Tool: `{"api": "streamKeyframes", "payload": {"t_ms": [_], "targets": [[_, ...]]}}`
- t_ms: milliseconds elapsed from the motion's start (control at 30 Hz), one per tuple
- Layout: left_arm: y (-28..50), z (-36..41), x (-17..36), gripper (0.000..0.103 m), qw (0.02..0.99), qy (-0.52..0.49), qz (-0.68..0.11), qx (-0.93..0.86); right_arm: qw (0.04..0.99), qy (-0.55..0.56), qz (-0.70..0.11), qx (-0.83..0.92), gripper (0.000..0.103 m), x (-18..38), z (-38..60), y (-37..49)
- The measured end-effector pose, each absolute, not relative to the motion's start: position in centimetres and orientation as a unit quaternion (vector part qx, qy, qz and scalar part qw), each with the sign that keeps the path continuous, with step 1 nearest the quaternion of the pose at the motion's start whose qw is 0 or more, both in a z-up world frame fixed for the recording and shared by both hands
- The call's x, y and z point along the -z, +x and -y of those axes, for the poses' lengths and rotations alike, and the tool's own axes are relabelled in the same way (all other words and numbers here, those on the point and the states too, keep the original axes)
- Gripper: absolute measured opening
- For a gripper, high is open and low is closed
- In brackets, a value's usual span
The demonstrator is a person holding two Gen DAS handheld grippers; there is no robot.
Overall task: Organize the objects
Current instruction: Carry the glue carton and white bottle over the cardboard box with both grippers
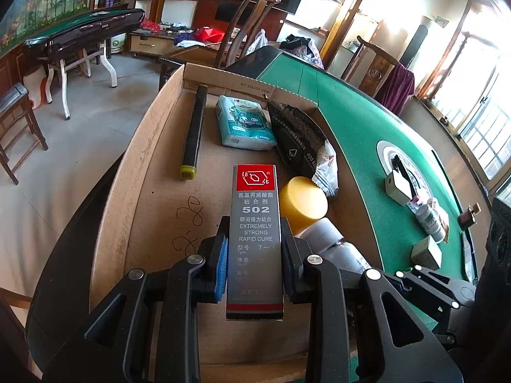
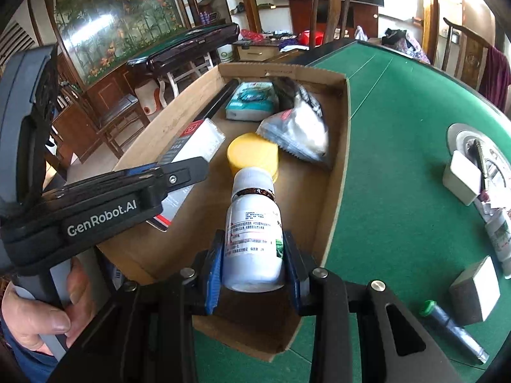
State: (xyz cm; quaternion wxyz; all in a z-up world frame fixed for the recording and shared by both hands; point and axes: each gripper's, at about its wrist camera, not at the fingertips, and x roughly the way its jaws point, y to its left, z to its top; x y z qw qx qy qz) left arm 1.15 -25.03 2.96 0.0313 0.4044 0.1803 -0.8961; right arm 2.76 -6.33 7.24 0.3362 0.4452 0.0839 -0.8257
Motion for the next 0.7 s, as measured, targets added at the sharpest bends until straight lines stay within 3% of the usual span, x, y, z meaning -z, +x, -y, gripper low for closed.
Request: {"api": "streamKeyframes", "payload": {"t_ms": [700], "targets": [[1.0,24.5,-2.1,0.027,0.042,0.435,-0.167,0.884,0.353,0.455,-0.093,0.812,0.034,-6.5,7.6,3.8]]}}
